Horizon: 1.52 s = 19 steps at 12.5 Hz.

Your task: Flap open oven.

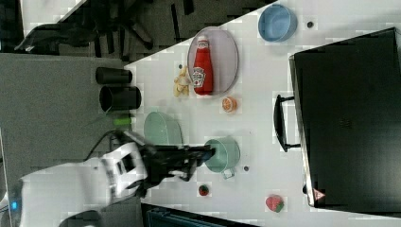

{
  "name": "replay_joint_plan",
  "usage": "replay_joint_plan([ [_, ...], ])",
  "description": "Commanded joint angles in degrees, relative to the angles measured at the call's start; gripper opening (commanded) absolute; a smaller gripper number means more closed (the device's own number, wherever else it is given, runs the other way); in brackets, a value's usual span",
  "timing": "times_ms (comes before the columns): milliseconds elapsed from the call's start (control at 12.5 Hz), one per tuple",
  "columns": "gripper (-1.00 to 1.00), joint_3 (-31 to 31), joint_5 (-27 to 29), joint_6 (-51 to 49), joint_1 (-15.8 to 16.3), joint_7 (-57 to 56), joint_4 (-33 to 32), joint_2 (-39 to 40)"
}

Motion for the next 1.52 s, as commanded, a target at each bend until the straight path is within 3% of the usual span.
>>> replay_joint_plan([
  [80, -0.65, -1.9, 0.4, 5.9, -2.1, -12.6, -1.8, 2.9],
  [720, -0.65, -6.8, 0.4, 21.9, -2.7, -24.9, -1.9, 16.3],
  [1520, -0.65, -6.9, 0.8, 28.6, -2.5, -25.0, -2.1, 26.3],
])
